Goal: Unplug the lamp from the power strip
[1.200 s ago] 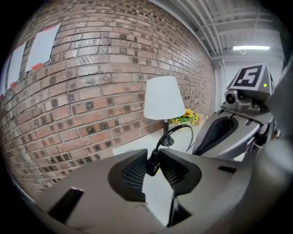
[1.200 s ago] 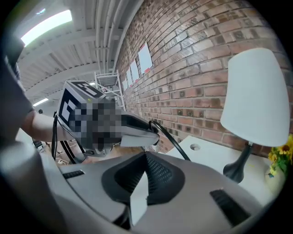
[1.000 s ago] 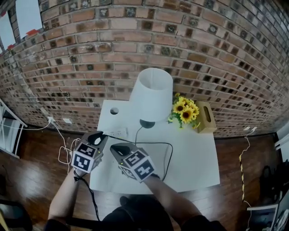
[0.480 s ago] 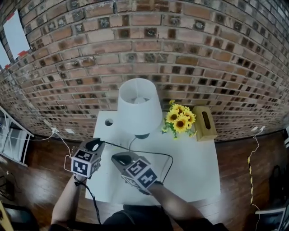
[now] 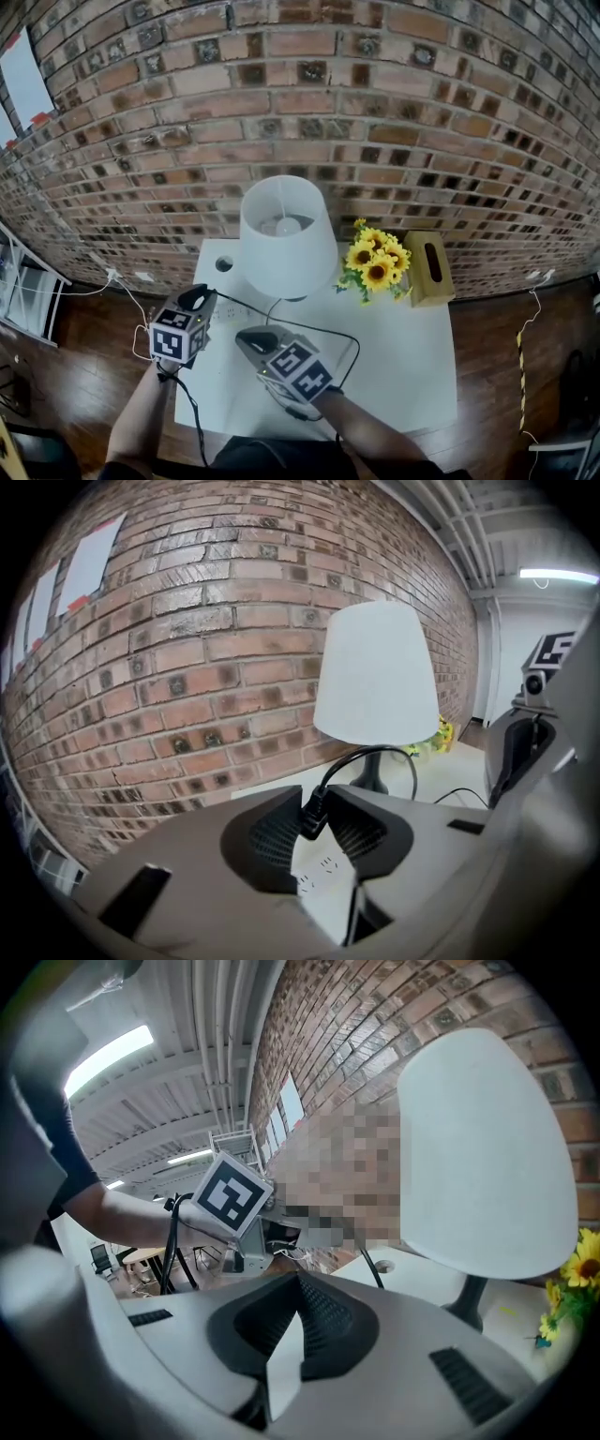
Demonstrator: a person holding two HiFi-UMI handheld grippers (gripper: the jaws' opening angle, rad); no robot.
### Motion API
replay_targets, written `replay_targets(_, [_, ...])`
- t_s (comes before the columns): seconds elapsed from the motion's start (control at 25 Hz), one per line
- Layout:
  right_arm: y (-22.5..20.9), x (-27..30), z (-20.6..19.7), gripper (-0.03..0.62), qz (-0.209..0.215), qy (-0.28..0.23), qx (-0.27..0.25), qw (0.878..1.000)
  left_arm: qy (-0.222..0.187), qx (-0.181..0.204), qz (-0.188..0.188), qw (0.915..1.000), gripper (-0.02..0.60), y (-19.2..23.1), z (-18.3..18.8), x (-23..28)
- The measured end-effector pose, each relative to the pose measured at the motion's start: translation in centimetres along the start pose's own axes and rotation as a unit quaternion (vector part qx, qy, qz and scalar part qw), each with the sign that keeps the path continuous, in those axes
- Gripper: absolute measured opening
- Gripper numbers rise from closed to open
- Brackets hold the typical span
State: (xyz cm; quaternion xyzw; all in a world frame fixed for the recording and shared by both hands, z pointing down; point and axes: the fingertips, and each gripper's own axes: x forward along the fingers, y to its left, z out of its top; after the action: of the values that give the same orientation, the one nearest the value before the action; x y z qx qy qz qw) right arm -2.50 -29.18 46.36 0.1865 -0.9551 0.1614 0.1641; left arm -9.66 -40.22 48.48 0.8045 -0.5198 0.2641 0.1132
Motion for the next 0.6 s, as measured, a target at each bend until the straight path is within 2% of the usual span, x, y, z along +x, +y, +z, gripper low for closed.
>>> replay_targets(0.36, [-1.9,4.5,-0.1,0.0,-0.04,0.037,0.025,0.998,-0.002,-0.004,-0.057,0.9983,0.101,3.6,-0.3,5.4])
replay_targets(0.6, [-3.3,6.9,-0.7,0.0,-0.061,0.039,0.058,0.996,0.011,0.0,-0.094,0.9955,0.101,5.5,-1.6,9.5])
